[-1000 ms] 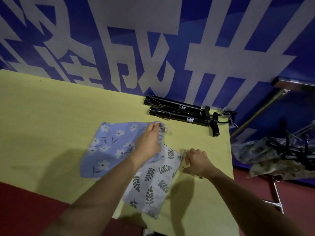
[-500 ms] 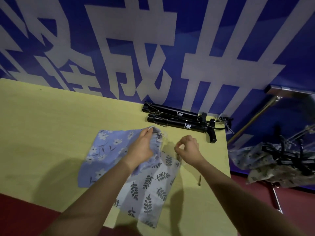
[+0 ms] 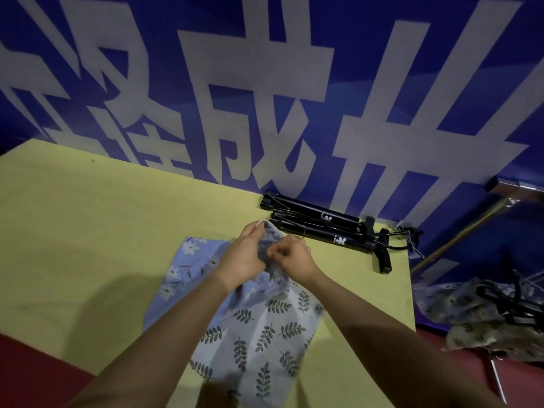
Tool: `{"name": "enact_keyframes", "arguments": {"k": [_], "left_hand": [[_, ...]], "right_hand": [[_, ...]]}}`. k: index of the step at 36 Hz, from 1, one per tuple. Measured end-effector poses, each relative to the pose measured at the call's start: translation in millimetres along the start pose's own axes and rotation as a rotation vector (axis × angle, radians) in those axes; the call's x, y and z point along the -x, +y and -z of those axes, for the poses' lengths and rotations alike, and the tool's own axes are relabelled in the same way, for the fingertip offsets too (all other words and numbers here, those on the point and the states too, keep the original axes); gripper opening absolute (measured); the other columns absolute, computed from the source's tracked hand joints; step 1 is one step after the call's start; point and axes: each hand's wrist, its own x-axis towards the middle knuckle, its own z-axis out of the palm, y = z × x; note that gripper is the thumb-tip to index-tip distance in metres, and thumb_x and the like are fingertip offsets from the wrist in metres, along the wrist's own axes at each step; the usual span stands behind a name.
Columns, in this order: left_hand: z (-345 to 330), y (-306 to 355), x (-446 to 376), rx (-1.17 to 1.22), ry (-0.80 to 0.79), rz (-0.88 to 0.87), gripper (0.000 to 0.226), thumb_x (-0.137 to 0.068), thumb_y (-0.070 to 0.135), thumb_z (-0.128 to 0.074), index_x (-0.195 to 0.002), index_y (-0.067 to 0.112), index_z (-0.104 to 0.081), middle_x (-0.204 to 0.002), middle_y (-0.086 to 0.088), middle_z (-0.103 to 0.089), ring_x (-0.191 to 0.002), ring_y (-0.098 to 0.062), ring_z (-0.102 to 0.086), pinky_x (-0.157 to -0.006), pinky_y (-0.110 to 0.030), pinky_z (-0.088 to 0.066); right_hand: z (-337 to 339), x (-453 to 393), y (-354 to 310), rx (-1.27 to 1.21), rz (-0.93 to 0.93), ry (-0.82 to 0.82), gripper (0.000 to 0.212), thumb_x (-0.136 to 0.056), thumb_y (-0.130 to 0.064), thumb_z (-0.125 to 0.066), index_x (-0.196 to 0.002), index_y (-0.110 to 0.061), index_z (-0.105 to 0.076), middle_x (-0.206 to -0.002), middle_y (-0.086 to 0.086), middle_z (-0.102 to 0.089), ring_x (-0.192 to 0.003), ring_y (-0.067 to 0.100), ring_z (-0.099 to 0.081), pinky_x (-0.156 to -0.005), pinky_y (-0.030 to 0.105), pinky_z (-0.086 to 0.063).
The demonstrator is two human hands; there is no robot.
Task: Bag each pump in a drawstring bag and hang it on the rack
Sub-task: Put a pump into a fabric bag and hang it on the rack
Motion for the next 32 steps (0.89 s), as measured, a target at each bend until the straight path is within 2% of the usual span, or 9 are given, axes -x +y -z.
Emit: {"name": "enact_keyframes", "arguments": {"k": [2,4,6,8,12,14,23,27,32], "left_hand": [[1,1,-5,0.016,0.012,0.011,0.082,-0.083,0.003,-0.058,-0.151,0.015,-0.013,-0.157,0.004,-0.011,-0.133,-0.02,-0.038,-0.096,-0.029,-0.043],[1,4,-10,0.026,0.037,0.007,0.081,-0.084,0.003,-0.058,-0.151,0.013,-0.013,-0.156,0.004,-0.01,-0.132,-0.021,-0.039,-0.091,-0.026,-0.042],[2,9,-18,0.029,0.064,-0.006,0.078,-0.087,0.006,-0.058,-0.15,0.012,-0.012,-0.155,0.003,-0.01,-0.127,-0.022,-0.044,-0.082,-0.021,-0.039],[3,13,-27,0.028,0.075,-0.012,0.078,-0.088,0.006,-0.058,-0.15,0.012,-0.01,-0.156,0.003,-0.008,-0.123,-0.022,-0.047,-0.076,-0.017,-0.036],[2,20,-48,0.059,0.053,-0.012,0.08,-0.088,0.005,-0.06,-0.15,0.01,-0.009,-0.156,0.001,-0.007,-0.135,-0.021,-0.036,-0.097,-0.021,-0.039],[2,22,-56,0.05,0.041,0.0,0.082,-0.087,0.005,-0.06,-0.15,0.01,-0.008,-0.156,0.001,-0.006,-0.136,-0.022,-0.034,-0.101,-0.024,-0.038],[-5,13,-82,0.042,0.064,0.028,0.08,-0.086,0.005,-0.061,-0.149,0.011,-0.012,-0.156,0.002,-0.01,-0.135,-0.021,-0.037,-0.094,-0.019,-0.038],[-10,11,-91,0.045,0.063,0.034,0.08,-0.087,0.006,-0.061,-0.15,0.012,-0.012,-0.156,0.004,-0.009,-0.136,-0.02,-0.036,-0.092,-0.016,-0.036],[-15,11,-97,0.028,0.048,0.04,0.079,-0.089,0.009,-0.06,-0.15,0.011,-0.011,-0.157,0.003,-0.008,-0.136,-0.02,-0.036,-0.093,-0.018,-0.037]], "right_hand": [[5,-5,6,-0.033,0.026,0.05,0.012,-0.087,-0.019,-0.064,-0.08,-0.023,-0.073,-0.088,-0.002,-0.056,-0.098,0.028,-0.055,-0.089,0.043,-0.044],[14,-10,10,-0.08,0.022,0.12,0.011,-0.089,-0.016,-0.062,-0.084,-0.015,-0.072,-0.09,0.002,-0.059,-0.094,0.023,-0.056,-0.084,0.035,-0.044],[24,-16,17,-0.104,-0.018,0.189,0.012,-0.091,-0.012,-0.057,-0.089,-0.011,-0.069,-0.095,0.005,-0.06,-0.093,0.021,-0.056,-0.08,0.029,-0.044],[34,-24,28,-0.028,-0.056,0.218,0.017,-0.093,-0.01,-0.051,-0.101,-0.008,-0.067,-0.105,0.008,-0.061,-0.099,0.024,-0.057,-0.083,0.032,-0.046],[52,-44,52,0.296,-0.128,0.125,0.04,-0.094,-0.01,-0.047,-0.134,-0.009,-0.049,-0.133,0.013,-0.052,-0.122,0.031,-0.048,-0.1,0.039,-0.042],[59,-53,62,0.471,-0.146,0.075,0.048,-0.096,-0.015,-0.046,-0.143,-0.01,-0.036,-0.143,0.011,-0.043,-0.129,0.031,-0.041,-0.105,0.04,-0.036],[83,-92,90,0.664,-0.2,0.032,0.055,-0.099,-0.027,-0.046,-0.145,-0.007,-0.025,-0.149,0.012,-0.034,-0.139,0.03,-0.03,-0.116,0.039,-0.022],[85,-110,101,0.714,-0.231,-0.014,0.052,-0.098,-0.031,-0.046,-0.142,-0.009,-0.029,-0.146,0.014,-0.04,-0.137,0.032,-0.033,-0.116,0.041,-0.02],[79,-122,95,0.65,-0.298,-0.075,0.065,-0.095,-0.04,-0.05,-0.149,-0.019,-0.02,-0.15,0.013,-0.034,-0.141,0.035,-0.025,-0.116,0.056,-0.009]]}}
